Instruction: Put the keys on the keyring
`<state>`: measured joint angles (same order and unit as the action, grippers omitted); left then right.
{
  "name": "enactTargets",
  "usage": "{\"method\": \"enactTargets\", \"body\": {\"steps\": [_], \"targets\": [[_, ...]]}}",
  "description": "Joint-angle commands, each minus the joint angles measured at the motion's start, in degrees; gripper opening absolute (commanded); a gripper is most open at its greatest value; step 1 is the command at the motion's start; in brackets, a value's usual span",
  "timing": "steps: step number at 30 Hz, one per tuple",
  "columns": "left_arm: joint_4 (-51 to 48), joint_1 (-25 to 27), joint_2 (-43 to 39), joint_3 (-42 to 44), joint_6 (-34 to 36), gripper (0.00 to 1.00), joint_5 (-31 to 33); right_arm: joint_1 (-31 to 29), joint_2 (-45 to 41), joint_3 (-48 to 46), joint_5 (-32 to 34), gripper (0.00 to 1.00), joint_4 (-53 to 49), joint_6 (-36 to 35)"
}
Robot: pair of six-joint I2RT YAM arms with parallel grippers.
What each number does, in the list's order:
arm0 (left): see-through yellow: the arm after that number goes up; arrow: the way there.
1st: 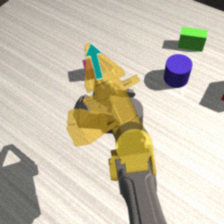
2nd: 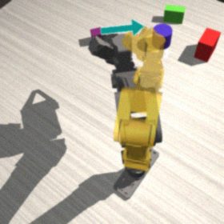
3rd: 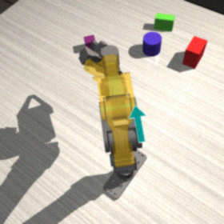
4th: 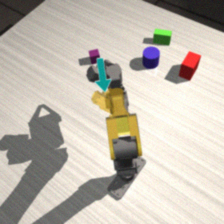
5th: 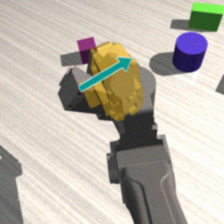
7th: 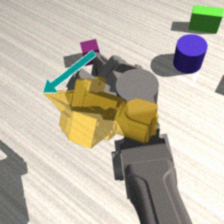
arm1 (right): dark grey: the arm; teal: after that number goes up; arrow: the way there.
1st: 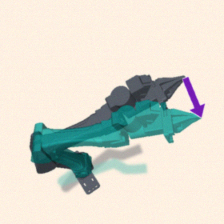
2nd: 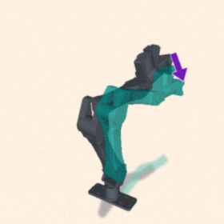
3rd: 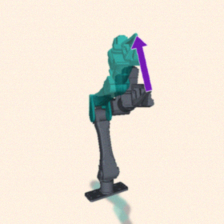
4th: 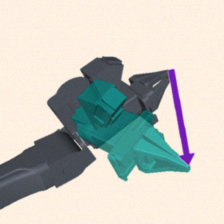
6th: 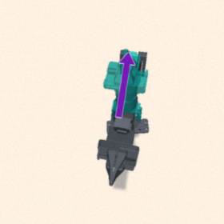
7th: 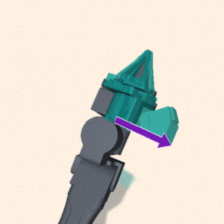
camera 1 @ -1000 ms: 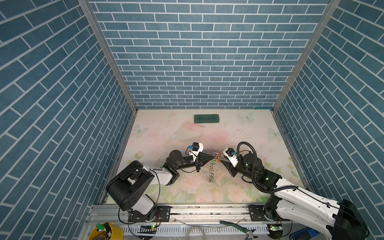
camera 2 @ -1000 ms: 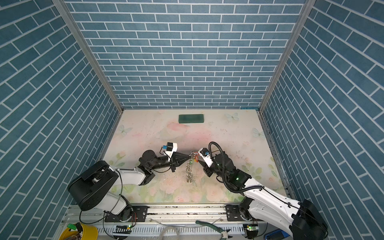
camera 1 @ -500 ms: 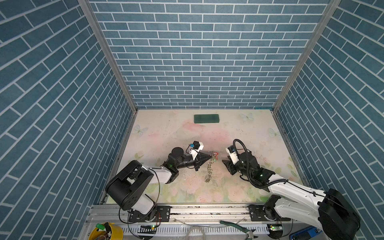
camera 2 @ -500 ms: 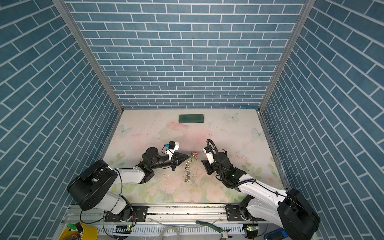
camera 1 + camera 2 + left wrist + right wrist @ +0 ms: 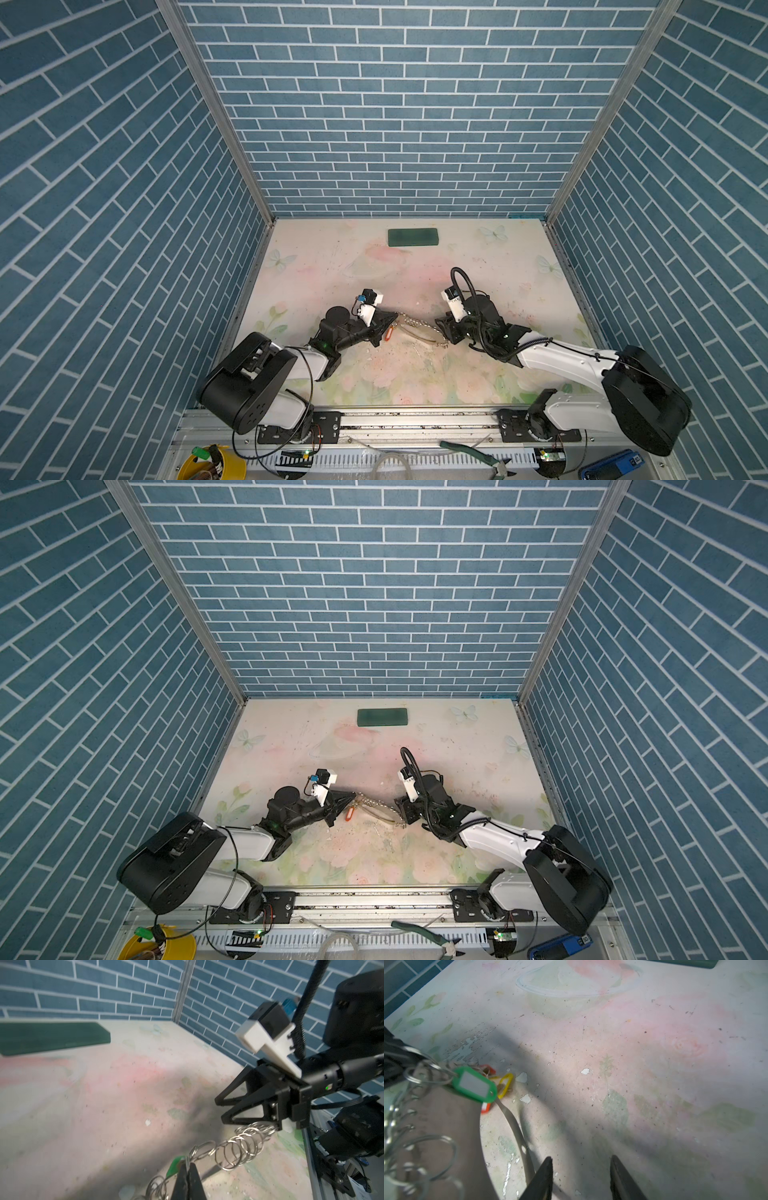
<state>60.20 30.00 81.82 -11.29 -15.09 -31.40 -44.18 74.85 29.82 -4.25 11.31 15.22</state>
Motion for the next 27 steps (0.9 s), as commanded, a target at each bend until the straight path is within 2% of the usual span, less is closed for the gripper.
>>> {"method": "enactTargets", "body": {"steps": [1, 5, 11, 15, 18, 21, 23, 27], "targets": [[-5.3, -0.2, -1.11, 0.51, -1.29, 0.0, 3.44, 0.24, 0.79, 2.87, -1.22, 0.46, -1.42, 2.71], [-10.56, -0.2, -1.68, -1.16, -1.12, 0.0, 6.04, 0.41, -1.68, 2.01, 0.51, 0.46, -2.2, 0.33], [-10.32, -0.2, -0.6, -3.49, -0.74, 0.0, 5.82, 0.68, -7.92, -1.07, -0.07, 0.48, -0.67, -1.76], [-3.88, -0.2, 3.34, -3.64, -2.17, 0.0, 5.25, 0.68, -6.74, -1.28, -1.24, 0.49, 0.54, 3.5], [6.84, -0.19, 7.46, -1.38, -3.78, 0.0, 5.18, 0.6, -4.19, -1.72, -6.59, 0.48, 3.95, 9.18], [16.37, -0.2, 12.32, 0.82, -3.89, 0.0, 5.47, -0.43, -1.66, -1.77, -10.86, 0.48, 5.97, 10.9], [20.29, -0.16, 15.05, 1.31, -3.62, 0.0, 4.05, -1.63, 0.24, -0.45, -10.66, 0.49, 4.08, 11.9], [20.3, 2.16, 14.96, 1.66, 0.12, 0.0, 4.41, -2.09, 2.93, 1.11, -8.12, 0.49, -1.25, 19.38]]}}
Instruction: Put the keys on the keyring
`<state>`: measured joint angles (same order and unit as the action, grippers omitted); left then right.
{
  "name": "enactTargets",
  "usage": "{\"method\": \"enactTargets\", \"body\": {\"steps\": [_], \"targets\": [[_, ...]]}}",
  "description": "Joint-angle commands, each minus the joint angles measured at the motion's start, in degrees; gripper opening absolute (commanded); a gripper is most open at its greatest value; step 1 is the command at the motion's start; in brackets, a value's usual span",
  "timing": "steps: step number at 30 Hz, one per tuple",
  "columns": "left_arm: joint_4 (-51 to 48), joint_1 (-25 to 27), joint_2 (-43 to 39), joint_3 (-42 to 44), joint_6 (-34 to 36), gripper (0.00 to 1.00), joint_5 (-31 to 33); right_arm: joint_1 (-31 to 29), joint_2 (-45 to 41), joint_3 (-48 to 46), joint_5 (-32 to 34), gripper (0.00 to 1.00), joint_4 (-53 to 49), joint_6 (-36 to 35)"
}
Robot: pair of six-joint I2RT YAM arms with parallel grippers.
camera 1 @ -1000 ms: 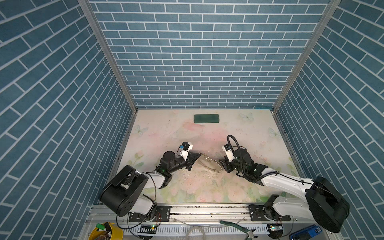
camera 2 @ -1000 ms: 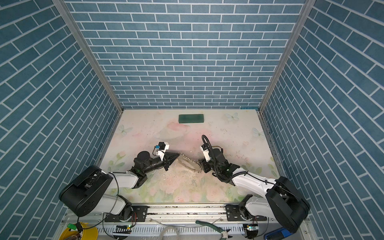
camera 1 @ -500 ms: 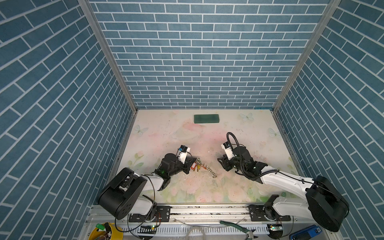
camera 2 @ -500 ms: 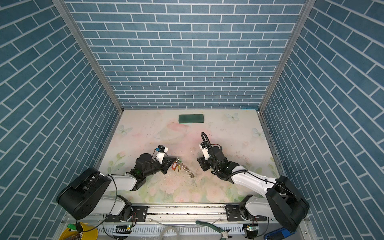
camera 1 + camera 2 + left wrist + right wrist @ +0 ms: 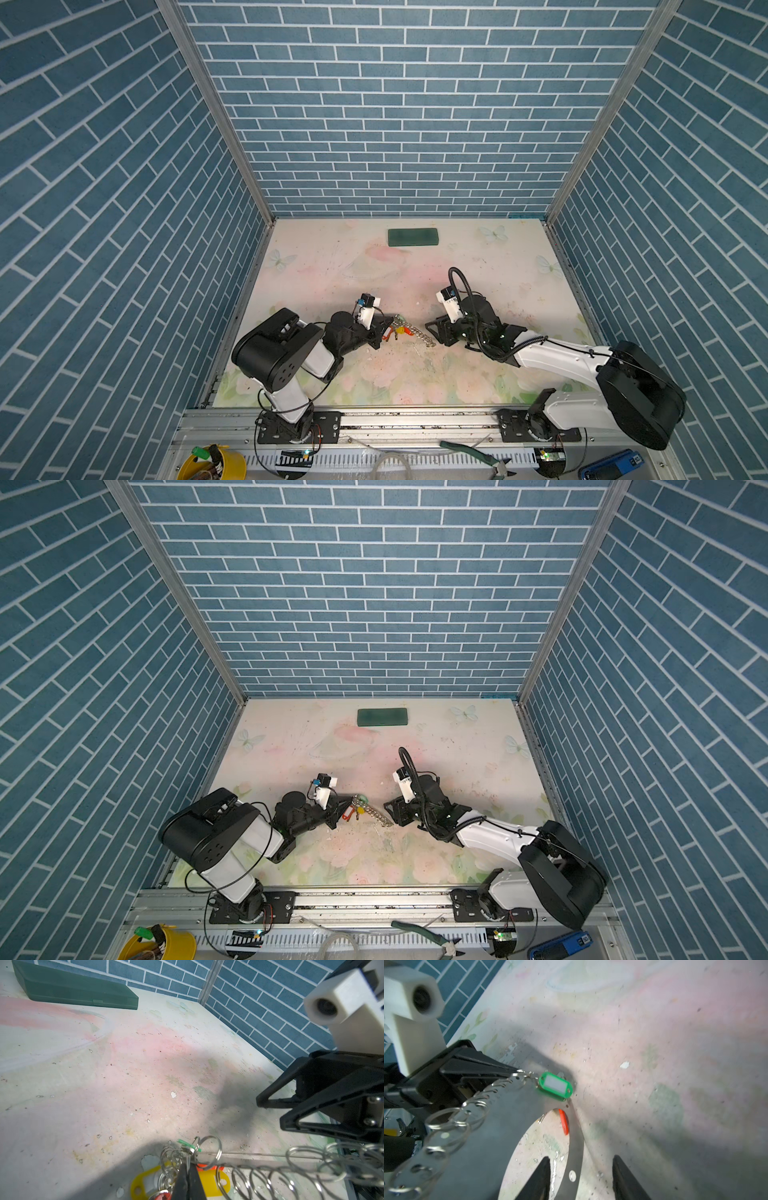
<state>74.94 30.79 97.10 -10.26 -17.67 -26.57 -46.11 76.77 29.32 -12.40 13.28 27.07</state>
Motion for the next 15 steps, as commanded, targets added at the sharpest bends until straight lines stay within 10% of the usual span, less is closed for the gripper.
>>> {"method": "enactTargets", "body": {"steps": [1, 15], "targets": [[5.48, 1.98, -0.75, 0.99, 3.57, 0.0, 0.19, -0.05, 0.78, 1.39, 1.26, 0.51, -4.43, 9.71], [5.58, 2.83, 0.64, 0.83, 5.1, 0.0, 2.1, 3.75, 2.28, -7.68, -8.17, 0.51, 9.34, 38.85]]}}
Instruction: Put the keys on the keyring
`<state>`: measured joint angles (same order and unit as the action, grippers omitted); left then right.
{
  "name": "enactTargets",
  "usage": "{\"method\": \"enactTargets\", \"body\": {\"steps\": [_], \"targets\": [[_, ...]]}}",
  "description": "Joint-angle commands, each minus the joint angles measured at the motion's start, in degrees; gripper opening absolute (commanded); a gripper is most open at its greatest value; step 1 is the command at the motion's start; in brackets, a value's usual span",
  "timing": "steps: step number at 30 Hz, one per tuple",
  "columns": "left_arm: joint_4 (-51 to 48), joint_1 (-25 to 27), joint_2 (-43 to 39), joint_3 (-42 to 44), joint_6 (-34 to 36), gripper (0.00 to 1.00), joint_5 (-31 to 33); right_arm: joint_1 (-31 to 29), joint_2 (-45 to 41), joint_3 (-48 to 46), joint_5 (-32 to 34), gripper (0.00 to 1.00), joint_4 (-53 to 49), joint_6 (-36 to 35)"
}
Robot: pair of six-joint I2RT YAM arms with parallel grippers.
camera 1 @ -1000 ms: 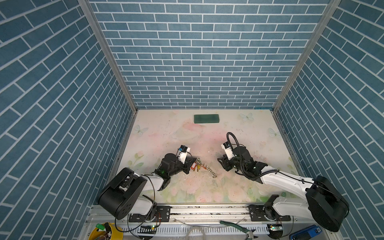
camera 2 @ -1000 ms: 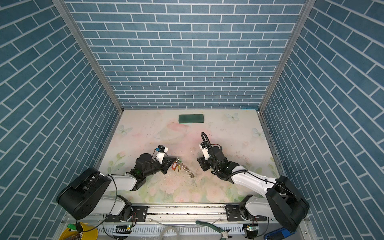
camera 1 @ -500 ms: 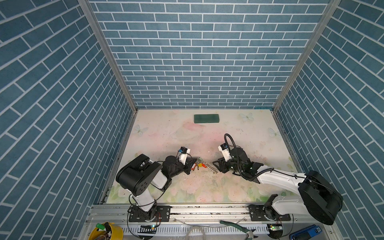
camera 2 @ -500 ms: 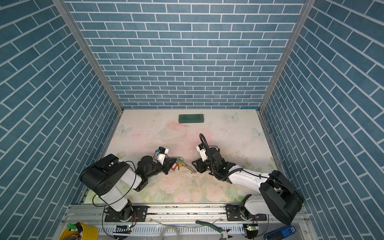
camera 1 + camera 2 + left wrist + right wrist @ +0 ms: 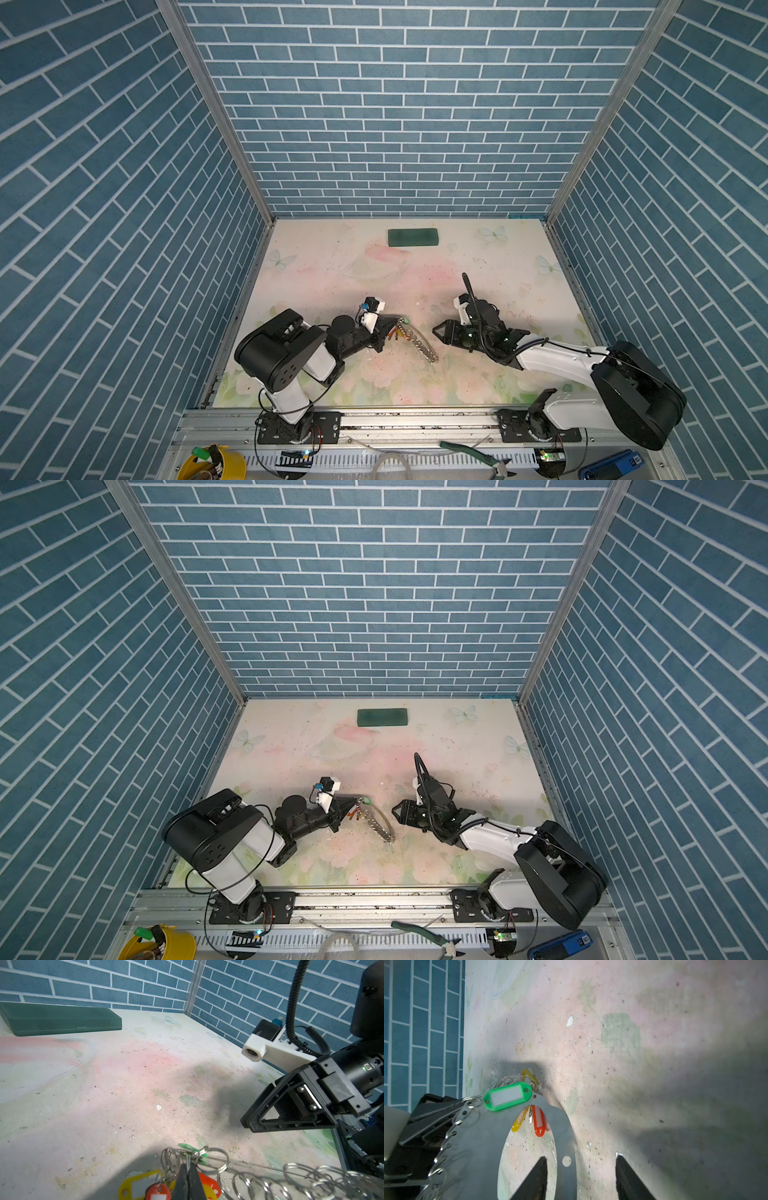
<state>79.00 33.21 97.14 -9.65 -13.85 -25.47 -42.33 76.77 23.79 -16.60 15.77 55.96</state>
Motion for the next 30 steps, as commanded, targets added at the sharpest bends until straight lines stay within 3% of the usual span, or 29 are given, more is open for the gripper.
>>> {"method": "enactTargets", "body": {"steps": [1, 8, 11, 17, 22, 30], "targets": [[1.52, 0.45, 0.49, 0.28, 1.23, 0.0, 1.09, -0.04, 3.86, -2.82, -4.84, 0.49, 9.17, 11.9], [1.5, 0.78, 0.71, 0.38, 1.96, 0.0, 1.88, -0.95, 12.52, -6.34, -8.68, 0.48, 24.8, 22.95], [1.55, 0.98, 0.75, 0.56, 2.35, 0.0, 2.66, -1.83, 14.91, -7.93, -9.41, 0.52, 29.36, 27.58], [1.52, 1.24, 0.63, 0.97, 3.2, 0.0, 3.73, -2.94, 14.17, -12.0, -9.43, 0.54, 29.11, 32.27], [1.55, 2.36, 0.99, 1.02, 4.17, 0.0, 3.73, -3.25, 15.85, -9.69, -10.29, 0.5, 30.96, 32.15], [1.51, 2.66, -0.8, 2.24, 4.96, 0.0, 3.5, -2.9, 22.82, -12.66, -5.64, 0.37, 50.29, 36.81]]}}
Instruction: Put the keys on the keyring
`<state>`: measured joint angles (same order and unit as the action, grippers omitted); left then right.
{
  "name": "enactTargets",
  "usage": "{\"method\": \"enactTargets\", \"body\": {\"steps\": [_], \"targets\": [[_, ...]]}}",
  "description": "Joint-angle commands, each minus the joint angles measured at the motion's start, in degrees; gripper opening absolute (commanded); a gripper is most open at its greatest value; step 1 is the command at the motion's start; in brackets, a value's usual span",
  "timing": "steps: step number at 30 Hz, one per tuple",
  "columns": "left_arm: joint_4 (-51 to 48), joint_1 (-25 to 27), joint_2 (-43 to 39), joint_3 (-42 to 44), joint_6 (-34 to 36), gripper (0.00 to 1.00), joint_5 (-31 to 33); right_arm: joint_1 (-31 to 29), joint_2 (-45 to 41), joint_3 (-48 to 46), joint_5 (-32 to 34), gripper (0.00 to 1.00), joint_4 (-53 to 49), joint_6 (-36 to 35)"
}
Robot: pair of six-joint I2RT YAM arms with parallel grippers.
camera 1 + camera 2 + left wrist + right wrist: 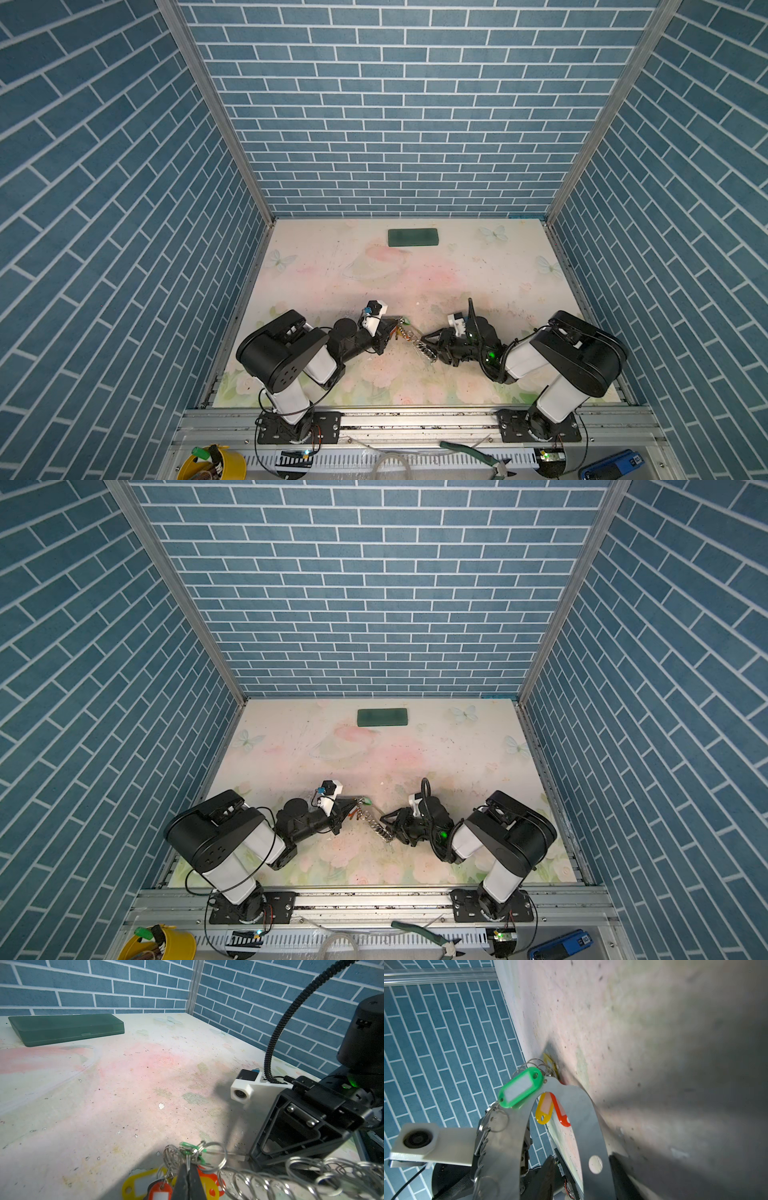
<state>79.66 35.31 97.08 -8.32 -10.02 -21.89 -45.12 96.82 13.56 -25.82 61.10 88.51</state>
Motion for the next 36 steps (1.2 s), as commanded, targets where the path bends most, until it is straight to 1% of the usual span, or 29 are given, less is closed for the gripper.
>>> {"method": "enactTargets", "body": {"steps": [1, 5, 7, 12, 15, 18, 27, 30, 32, 36], "targets": [[0.87, 0.69, -0.75, 1.08, 1.19, 0.0, -0.06, -0.14, 3.13, -2.8, 4.16, 0.35, 6.15, 4.47], [0.89, 1.07, -0.53, 1.39, 1.45, 0.01, -0.17, -0.15, 2.83, -3.1, 5.26, 0.28, 6.62, 3.99], [0.86, 1.15, -0.49, 1.48, 1.5, 0.01, -0.15, -0.14, 1.24, -3.28, 5.78, 0.25, 4.97, 3.25], [0.9, 1.16, -0.71, 1.61, 1.74, 0.03, -0.73, 0.27, -6.69, -2.08, 6.91, 0.23, -7.23, -1.18], [0.86, 1.24, -0.68, 1.4, 1.86, 0.05, -1.31, 0.72, -10.26, -1.37, 7.62, 0.2, -12.34, -3.34], [0.87, 1.28, -0.49, 1.24, 1.92, 0.06, -2.16, 1.0, -11.86, -1.06, 7.63, 0.17, -13.6, -4.38], [0.86, 1.35, -0.41, 0.97, 1.3, 0.13, -3.36, 1.17, -12.96, -0.82, 8.42, 0.11, -15.43, -5.88], [0.88, 1.35, -0.28, 0.91, 0.88, 0.16, -3.29, 1.17, -14.37, -0.49, 8.76, 0.08, -17.8, -6.89], [0.87, 1.4, -0.34, 1.06, 0.88, 0.17, -3.02, 1.26, -15.86, -0.63, 9.4, 0.02, -19.62, -7.5], [0.85, 1.34, -1.34, 1.45, 0.93, 0.21, -2.04, 1.68, -20.16, -0.06, 10.42, 0.0, -25.34, -10.08]]}}
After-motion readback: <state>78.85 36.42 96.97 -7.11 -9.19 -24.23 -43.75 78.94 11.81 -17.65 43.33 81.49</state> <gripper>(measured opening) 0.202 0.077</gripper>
